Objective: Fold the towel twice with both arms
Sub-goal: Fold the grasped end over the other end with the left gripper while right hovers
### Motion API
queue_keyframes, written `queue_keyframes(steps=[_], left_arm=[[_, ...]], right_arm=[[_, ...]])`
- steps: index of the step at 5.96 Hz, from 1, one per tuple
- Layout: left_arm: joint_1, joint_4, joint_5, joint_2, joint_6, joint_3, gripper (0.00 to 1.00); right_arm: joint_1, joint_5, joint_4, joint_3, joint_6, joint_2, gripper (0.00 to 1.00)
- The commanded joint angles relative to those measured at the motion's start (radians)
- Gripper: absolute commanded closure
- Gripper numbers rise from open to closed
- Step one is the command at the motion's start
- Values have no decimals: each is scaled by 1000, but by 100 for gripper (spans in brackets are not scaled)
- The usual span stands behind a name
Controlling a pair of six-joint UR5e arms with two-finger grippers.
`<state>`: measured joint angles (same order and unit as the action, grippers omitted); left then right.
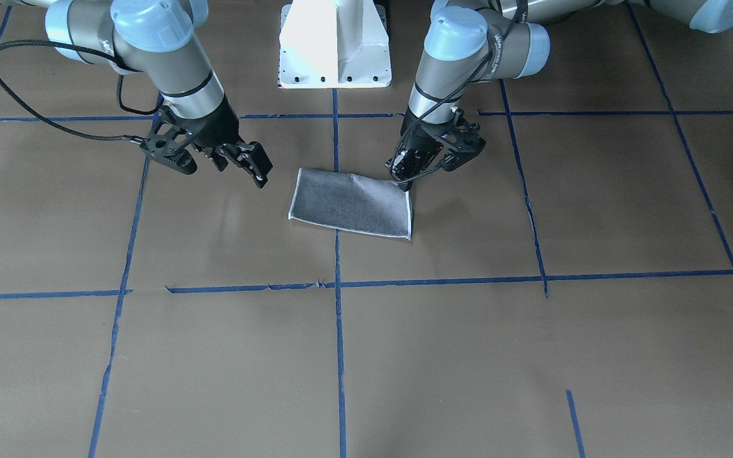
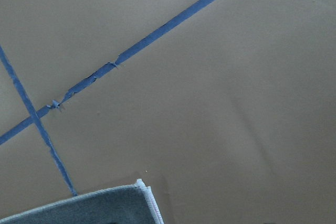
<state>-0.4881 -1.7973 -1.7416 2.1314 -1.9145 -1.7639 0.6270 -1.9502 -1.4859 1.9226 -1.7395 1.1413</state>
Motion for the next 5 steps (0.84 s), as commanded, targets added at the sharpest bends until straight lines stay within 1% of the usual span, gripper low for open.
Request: queue_keyframes(steps=[1,2,3,4,5], left_arm=[[64,-10,11,80,11,27,93],[118,-13,75,132,17,76,93],[149,-51,118,157,17,113,93],[160,-86,137,172,17,127,93],[160,-88,151,204,17,154,93]], right_arm=[[26,-16,-4,29,11,38,0],[30,-16,-4,30,15,46,0],[36,-22,-4,29,15,51,0],[36,-22,-2,30,15,57,0],[34,-22,-2,30,15,57,0]])
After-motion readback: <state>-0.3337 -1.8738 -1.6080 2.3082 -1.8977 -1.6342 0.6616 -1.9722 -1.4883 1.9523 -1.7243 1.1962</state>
